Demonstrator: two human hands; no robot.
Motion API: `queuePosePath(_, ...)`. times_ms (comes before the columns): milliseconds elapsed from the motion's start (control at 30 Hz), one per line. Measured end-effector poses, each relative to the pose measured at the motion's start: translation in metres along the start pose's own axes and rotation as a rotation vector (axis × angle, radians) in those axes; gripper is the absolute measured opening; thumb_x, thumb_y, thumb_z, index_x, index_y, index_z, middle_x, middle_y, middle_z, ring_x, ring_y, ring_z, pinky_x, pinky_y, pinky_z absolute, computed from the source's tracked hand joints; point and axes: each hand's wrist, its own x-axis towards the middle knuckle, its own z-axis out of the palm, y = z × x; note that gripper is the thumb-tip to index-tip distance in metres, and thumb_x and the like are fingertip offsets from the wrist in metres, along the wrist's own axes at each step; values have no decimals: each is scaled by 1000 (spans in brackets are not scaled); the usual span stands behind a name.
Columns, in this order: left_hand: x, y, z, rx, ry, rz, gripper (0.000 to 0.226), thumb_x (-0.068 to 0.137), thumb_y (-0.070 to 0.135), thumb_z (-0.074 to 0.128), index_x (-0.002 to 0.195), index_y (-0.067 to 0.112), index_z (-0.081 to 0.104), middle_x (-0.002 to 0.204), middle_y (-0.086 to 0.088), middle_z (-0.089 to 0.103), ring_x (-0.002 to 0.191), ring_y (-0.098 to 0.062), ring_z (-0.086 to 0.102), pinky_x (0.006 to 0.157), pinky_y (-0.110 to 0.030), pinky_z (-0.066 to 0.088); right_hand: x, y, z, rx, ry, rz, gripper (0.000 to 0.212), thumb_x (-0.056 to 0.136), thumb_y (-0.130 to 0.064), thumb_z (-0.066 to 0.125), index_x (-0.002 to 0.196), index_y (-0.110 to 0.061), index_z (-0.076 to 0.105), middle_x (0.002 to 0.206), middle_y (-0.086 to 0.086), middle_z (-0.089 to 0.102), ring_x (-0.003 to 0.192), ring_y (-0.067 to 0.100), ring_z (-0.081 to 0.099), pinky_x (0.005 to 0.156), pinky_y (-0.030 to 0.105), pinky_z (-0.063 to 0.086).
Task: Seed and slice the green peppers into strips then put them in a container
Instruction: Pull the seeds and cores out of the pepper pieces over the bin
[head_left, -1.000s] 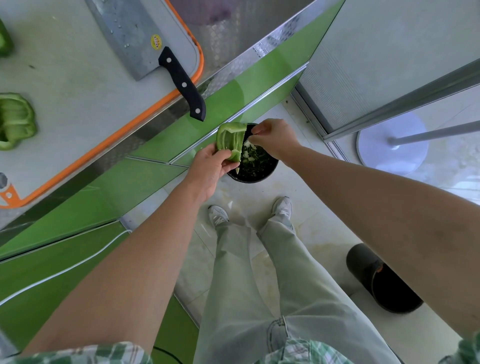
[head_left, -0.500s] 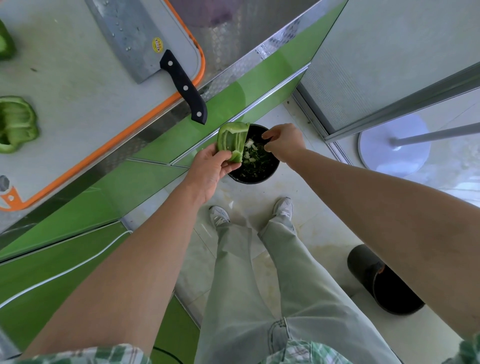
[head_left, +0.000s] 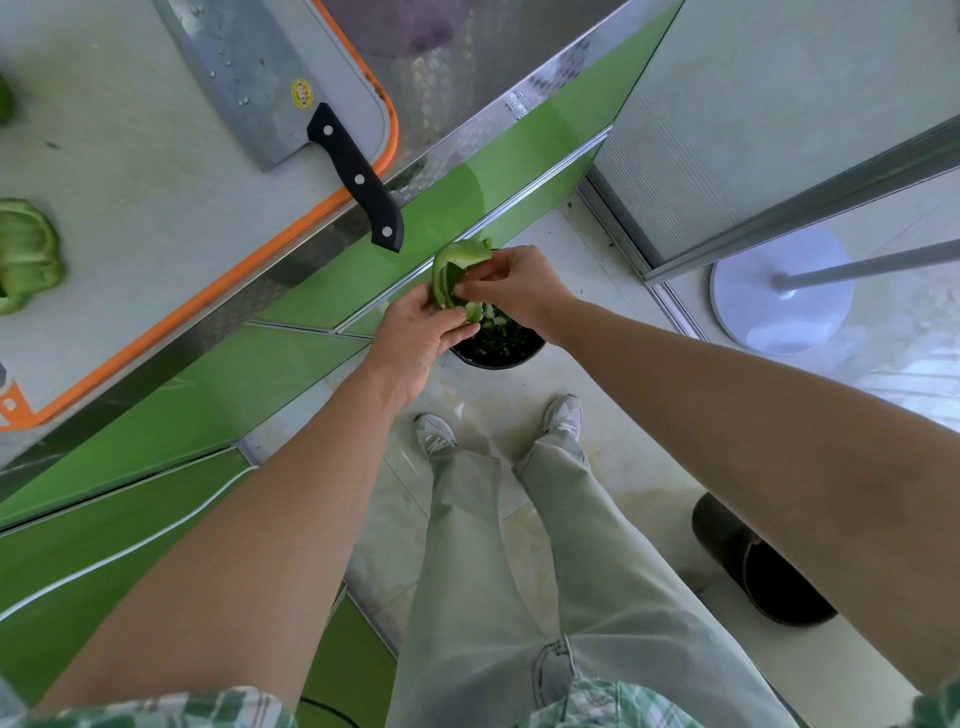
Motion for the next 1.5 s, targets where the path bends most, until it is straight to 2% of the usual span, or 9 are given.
queuePosePath(367,-9,-1,4,170,-58,74,25,92,-11,55,102,9,65,99,-7,67,100,-22,65,88,-32,57,3,2,2,-72,0,95,34,75,-29,79,101,-9,71,98,5,70,89,18,63,70,25,49)
queuePosePath(567,-14,-2,5,155,-72,58,29,90,-12,57,105,12,64,107,-5,67,109,-23,63,95,-35,54,-4,3,2,-2,-107,131,29,80,-27,75,103,-10,68,92,2,66,77,15,54,72,28,42)
queuePosePath(767,-11,0,4,84,19,-68,25,96,18,58,114,2,53,111,-18,66,103,-28,67,94,-45,55,-15,1,1,-230,-221,-32,4,86,-15,65,84,-12,64,80,0,62,71,11,53,67,22,42)
queuePosePath(833,-9,-1,5,112,60,-80,38,94,29,63,118,2,51,118,-20,64,102,-29,69,91,-45,56,-16,1,2,-315,-255,-79,10,85,-15,63,75,-14,61,76,0,60,69,14,53,68,25,46)
queuePosePath(1000,-7,-7,5,262,109,12,26,104,26,44,125,13,51,122,-10,63,105,-23,65,82,-29,56,-15,-2,-1,-403,-248,-152,28,89,-22,57,61,-22,49,66,-2,49,65,16,45,59,25,37)
queuePosePath(1133,-5,-5,5,325,159,84,24,105,20,43,125,16,55,95,8,61,69,8,58,62,-12,48,-13,3,-6,-193,-195,-81,15,90,-22,54,75,-20,55,77,-1,55,74,14,54,70,26,44)
queuePosePath(1200,-4,-5,4,297,172,97,21,104,16,44,121,14,58,87,9,61,57,10,54,58,-15,46,-10,7,-9,-16,-64,-13,15,90,-22,54,75,-22,53,74,-2,55,72,15,55,67,25,45)
queuePosePath(1333,-3,-4,2,200,157,70,22,101,5,47,122,3,53,103,-10,66,85,-14,66,68,-25,56,-1,22,-16,-36,152,112,30,87,-28,67,67,-18,47,60,-3,52,50,8,46,48,19,39)
queuePosePath(1500,-2,-4,7,79,166,65,31,96,-7,50,123,7,43,121,-15,61,105,-28,66,79,-32,59,4,29,-15,-119,170,159,17,80,-18,74,75,-17,58,73,-3,58,64,11,54,57,25,47)
